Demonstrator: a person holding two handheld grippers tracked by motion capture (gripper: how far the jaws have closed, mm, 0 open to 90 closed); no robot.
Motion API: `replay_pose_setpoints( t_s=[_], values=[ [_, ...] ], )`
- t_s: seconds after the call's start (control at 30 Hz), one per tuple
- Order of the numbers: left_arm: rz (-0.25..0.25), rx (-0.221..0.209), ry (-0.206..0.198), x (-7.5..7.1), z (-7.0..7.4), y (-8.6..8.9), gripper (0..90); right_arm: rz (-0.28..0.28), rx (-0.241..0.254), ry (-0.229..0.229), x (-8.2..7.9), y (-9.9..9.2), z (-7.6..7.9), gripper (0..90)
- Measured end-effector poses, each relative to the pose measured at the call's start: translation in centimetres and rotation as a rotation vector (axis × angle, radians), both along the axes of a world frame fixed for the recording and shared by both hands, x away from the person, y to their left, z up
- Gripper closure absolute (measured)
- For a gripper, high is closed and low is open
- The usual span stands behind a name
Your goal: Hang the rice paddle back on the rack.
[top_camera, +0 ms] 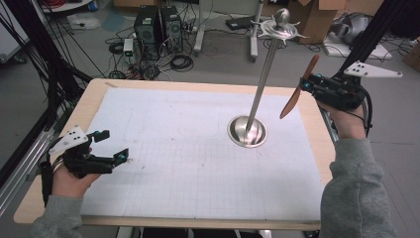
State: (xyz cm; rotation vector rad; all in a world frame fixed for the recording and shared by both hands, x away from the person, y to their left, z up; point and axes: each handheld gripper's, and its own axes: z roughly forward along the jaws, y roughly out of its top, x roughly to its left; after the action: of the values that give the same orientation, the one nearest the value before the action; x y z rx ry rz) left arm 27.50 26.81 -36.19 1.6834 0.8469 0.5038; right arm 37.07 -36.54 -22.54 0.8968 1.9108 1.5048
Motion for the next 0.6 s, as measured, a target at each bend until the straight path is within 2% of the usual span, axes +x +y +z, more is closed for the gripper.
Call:
replay_pose_setpoints(
  t_s=[0.37, 0.6],
  values=[
    [0.005, -0.001, 0.000, 0.0, 0.0, 0.2, 2.0, 0.002, -0.011, -0.011, 0.6, 0.4, 1.4, 64.7],
    [0.007, 0.000, 0.002, 0.0, 0.0, 0.3, 2.0, 0.013, -0.002, -0.025, 0.7, 0.5, 2.3, 64.7]
  ],
)
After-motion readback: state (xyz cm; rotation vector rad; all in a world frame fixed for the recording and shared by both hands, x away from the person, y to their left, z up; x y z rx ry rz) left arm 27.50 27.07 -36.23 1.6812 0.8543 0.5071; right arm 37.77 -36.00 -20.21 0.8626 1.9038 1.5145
